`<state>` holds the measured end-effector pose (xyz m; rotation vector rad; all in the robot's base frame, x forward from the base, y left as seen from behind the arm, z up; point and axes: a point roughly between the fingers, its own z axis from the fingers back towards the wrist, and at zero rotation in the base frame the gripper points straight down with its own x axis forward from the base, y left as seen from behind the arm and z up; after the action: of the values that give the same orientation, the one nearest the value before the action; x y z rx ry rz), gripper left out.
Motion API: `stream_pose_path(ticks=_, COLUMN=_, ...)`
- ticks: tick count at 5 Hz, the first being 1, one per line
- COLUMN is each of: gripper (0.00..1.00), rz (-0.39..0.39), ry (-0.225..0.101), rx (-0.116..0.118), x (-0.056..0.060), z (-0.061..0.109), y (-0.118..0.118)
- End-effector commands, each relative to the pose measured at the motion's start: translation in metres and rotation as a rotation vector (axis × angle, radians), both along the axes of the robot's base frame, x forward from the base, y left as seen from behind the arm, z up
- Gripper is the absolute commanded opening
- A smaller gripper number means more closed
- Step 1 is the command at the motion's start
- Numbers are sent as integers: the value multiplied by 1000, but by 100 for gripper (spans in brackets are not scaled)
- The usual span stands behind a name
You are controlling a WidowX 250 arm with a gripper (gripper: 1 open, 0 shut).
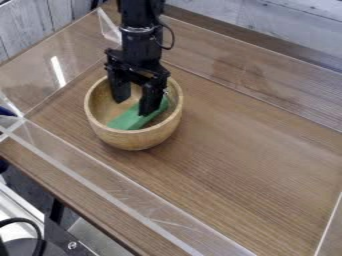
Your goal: Remove the green block from inside the brown bowl and put it on the table
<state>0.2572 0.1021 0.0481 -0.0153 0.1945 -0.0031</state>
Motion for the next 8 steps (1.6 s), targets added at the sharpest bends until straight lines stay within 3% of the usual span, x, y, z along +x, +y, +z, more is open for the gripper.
stream_pose_path(ticks=1, gripper=100, rz=5, ry=-55, rx=19, x=11, z=14, y=7)
stream_pose_path(ticks=2, gripper=0, rz=7, ry=-50, rx=18, x=11, z=10, y=7)
stream_pose_path(ticks=8, gripper=0, rz=13, ry=-80, rx=21, x=12, z=22, y=4)
